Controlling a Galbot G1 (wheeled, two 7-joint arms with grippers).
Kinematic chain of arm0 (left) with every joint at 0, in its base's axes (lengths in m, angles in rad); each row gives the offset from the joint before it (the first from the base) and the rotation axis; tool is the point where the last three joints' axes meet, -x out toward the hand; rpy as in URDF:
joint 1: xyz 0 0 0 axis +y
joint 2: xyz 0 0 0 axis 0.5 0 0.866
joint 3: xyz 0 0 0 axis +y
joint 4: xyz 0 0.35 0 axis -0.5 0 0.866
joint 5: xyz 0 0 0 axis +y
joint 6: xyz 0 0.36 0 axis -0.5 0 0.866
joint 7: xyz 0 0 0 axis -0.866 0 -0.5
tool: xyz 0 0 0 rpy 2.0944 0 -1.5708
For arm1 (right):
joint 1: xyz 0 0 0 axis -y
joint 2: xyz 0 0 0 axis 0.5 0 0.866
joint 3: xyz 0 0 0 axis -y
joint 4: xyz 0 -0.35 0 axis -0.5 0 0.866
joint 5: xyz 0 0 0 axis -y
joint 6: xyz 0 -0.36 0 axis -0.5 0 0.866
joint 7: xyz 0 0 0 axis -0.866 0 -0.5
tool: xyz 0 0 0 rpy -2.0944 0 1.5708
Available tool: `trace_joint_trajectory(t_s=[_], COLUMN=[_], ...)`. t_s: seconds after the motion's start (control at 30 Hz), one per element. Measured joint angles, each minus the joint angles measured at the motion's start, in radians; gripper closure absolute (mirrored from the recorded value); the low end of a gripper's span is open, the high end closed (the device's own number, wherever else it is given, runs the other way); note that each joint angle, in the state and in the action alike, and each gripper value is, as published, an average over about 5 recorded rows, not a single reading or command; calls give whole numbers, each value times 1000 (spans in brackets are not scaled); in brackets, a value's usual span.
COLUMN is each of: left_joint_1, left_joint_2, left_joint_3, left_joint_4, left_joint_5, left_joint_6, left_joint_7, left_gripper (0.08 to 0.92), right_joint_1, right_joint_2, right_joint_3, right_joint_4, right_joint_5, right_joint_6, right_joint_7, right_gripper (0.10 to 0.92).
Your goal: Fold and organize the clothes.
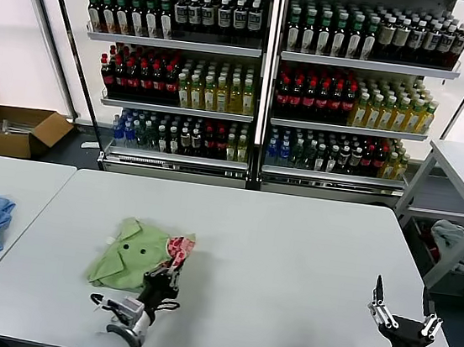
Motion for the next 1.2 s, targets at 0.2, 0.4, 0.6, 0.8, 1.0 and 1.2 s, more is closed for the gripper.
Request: trace_joint_trajectory(t_s=[0.2,0.4,0.6,0.8,1.0,1.2], left_joint_1=[-128,-201,-194,-101,59,194], left_joint_2=[-34,-25,21,76,94,77], left_joint_3=[113,168,156,40,-124,-229], left_joint_4=[22,-17,-134,-276,-356,-403], left_joint_5=[24,47,39,-2,-17,-4], left_joint_6=[78,146,192,203,153,116], left_joint_7=[-122,-203,-225,-195,-115,-60], left_gripper=[697,524,351,201,178,177], right_joint_1=[11,36,92,208,407,624], right_joint_2=[-1,-4,-5,0,24,81], right_joint_3=[-3,-19,-51,-124,-283,-471], right_joint_4=[8,23,47,45,-23,-142], right_joint_5=[0,8,41,84,135,223], right_joint_6=[-18,-67,-173,-303,-426,-544], right_joint_7=[-6,-14,-34,-57,-50,-31], right_gripper=[203,203,203,203,203,203])
